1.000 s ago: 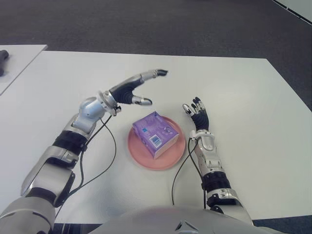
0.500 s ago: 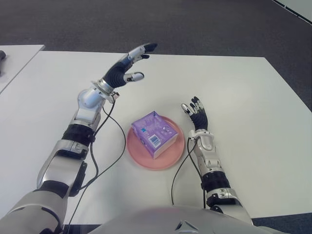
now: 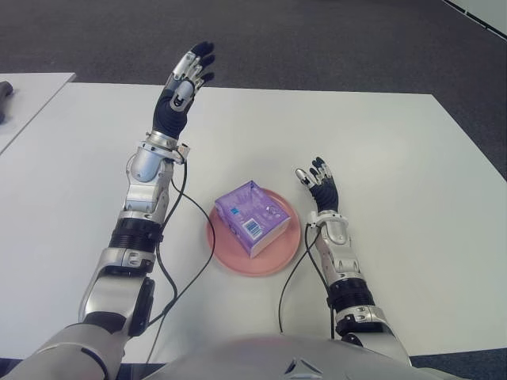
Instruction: Put the tissue paper into the plate.
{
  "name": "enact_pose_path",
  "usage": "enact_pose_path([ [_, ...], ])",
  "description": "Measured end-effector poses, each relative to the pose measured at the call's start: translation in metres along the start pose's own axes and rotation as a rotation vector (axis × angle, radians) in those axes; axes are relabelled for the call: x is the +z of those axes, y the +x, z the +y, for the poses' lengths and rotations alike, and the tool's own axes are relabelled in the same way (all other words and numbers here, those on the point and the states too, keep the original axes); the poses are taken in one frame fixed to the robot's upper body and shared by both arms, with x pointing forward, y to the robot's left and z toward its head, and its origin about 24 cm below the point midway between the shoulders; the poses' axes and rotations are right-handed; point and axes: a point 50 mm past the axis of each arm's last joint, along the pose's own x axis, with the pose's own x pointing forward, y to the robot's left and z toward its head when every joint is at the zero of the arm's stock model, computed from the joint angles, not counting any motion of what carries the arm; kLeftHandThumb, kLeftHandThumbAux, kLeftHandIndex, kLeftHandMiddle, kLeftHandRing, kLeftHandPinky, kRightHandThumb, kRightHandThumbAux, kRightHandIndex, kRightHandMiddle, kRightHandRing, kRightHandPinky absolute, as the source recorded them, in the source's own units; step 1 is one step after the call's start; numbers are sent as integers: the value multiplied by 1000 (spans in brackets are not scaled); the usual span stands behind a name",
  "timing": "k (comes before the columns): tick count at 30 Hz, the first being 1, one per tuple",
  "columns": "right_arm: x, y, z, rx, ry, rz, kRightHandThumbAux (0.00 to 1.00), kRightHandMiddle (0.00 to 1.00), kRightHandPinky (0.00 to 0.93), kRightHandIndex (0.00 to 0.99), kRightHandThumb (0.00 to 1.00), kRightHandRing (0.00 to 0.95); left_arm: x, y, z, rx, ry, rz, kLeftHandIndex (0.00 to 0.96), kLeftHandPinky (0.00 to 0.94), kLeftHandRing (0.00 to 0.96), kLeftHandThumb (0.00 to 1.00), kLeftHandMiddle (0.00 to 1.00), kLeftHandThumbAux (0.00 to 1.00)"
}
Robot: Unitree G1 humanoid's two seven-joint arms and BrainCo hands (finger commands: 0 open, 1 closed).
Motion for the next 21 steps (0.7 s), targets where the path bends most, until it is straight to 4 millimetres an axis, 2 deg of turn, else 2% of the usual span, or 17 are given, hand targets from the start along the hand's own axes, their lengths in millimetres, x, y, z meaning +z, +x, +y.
enact_pose_path([
  [6,0,0,0,-3,-1,-1,660,0,9,0,204,0,-18,-17,5,34,26,92,0,0,0,0,0,302],
  [13,0,0,0,-6,-1,-5,660,0,9,0,204,0,-48,-51,-3,86,36,228,0,0,0,0,0,368],
  [21,-1,0,0,-6,-2,-4,660,0,9,0,204,0,-54,-66,-4,124,130,275,0,0,0,0,0,427],
])
